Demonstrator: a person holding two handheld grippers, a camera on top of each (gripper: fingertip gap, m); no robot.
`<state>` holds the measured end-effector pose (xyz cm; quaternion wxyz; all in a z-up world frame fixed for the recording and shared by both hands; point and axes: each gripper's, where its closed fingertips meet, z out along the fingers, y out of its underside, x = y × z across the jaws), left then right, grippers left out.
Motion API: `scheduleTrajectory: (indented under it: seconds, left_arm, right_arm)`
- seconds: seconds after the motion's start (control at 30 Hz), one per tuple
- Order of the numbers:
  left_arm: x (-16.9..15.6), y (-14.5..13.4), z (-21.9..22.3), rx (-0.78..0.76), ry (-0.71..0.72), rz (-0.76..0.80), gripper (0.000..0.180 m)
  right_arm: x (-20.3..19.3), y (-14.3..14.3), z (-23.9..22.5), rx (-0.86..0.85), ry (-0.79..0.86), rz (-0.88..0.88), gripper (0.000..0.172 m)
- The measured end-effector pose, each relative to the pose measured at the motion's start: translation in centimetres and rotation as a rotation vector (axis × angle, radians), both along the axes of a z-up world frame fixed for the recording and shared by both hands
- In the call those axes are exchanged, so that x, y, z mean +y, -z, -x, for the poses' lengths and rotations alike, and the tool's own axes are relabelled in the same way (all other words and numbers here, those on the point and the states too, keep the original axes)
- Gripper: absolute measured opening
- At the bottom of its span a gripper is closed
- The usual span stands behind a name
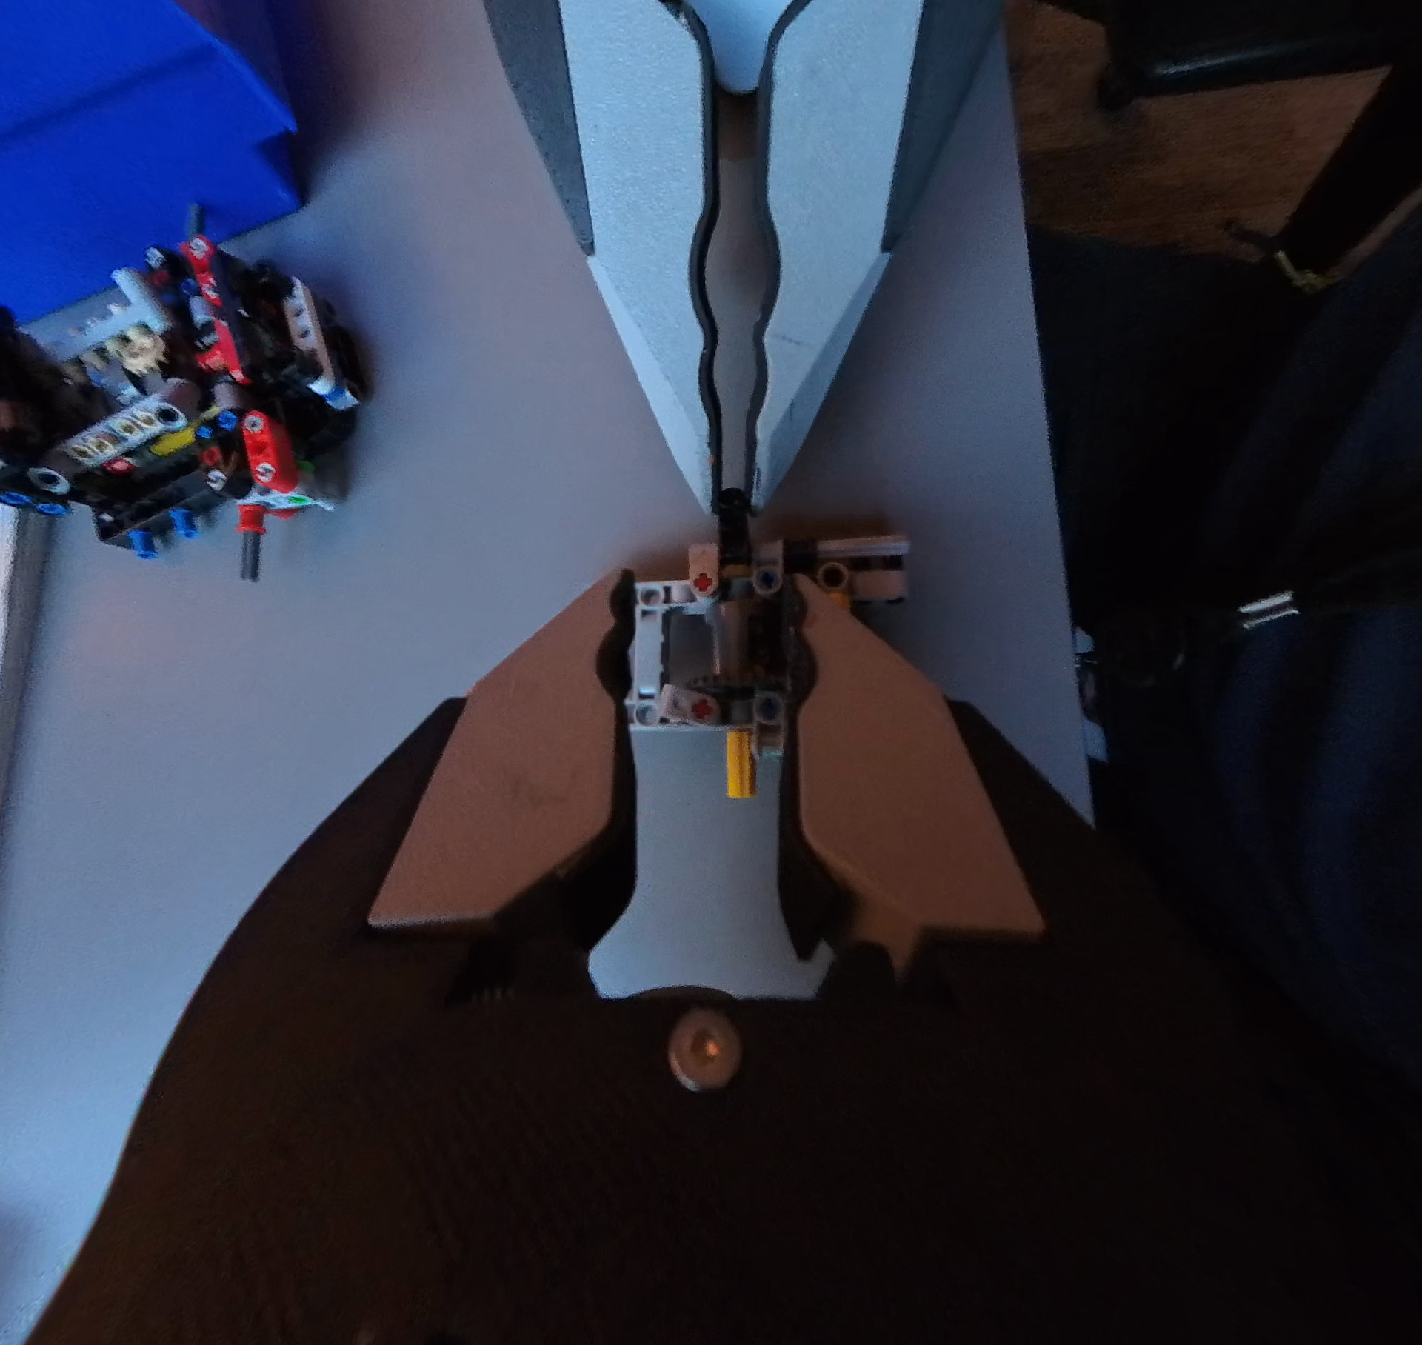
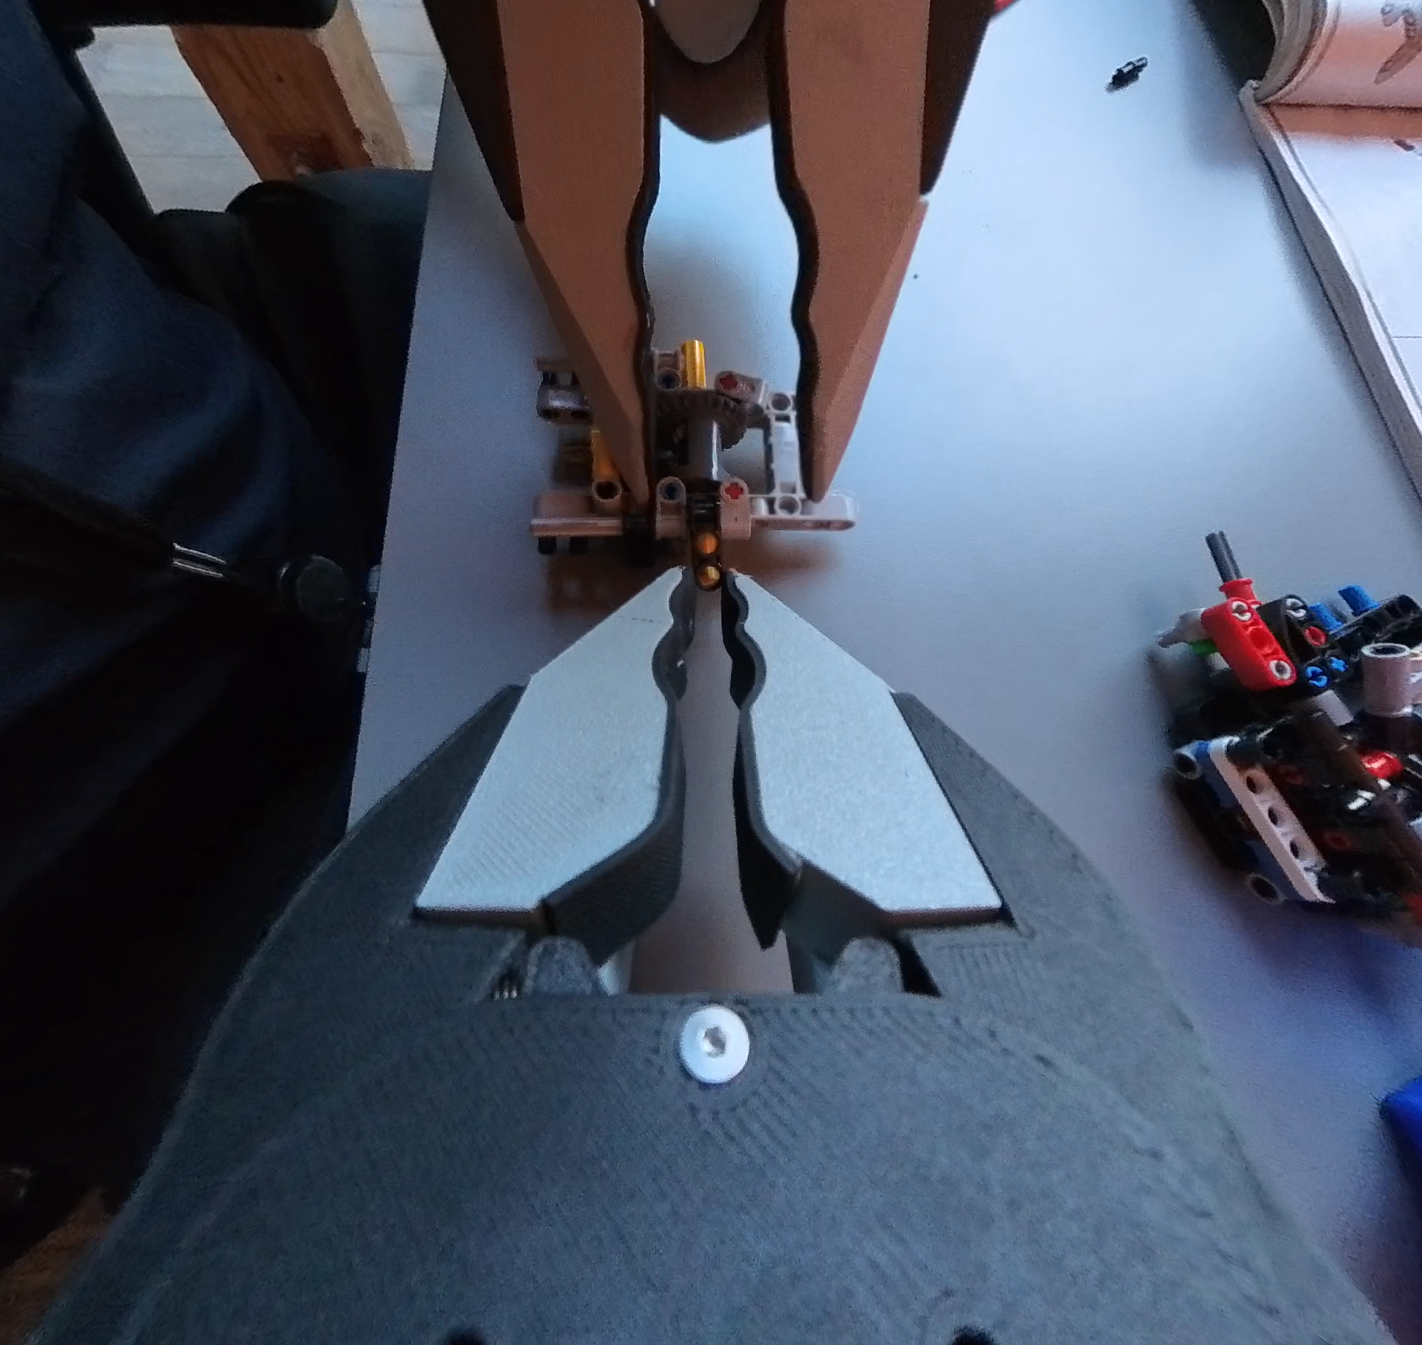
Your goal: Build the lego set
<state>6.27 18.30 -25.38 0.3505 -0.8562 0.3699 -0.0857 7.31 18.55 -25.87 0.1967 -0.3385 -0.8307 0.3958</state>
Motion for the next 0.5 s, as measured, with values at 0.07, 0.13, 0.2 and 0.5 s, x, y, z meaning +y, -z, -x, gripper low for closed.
scheduleTrajectory:
  seconds: [0.07, 0.13, 0.2, 0.5]
  left_arm:
    - [-0.3, -0.5, -0.6, 0.004, 0.053, -0.046, 0.025]
    - [-0.7, -0.7, -1.3, -0.020, 0.091, -0.041, 0.023]
    - [-1.0, -0.8, -1.9, -0.057, 0.114, -0.029, 0.024]
    - [-1.0, -0.6, -1.8, -0.102, 0.120, -0.017, 0.011]
  right_arm:
    - [0.1, 0.0, 0.0, -0.003, 0.005, -0.008, 0.004]
    - [0.0, 0.0, 0.0, -0.011, -0.001, 0.005, 0.004]
    - [0.0, 0.0, 0.0, -0.012, -0.003, 0.002, 0.004]
    - [-0.2, 0.1, -0.1, -0.016, -0.007, -0.002, 0.004]
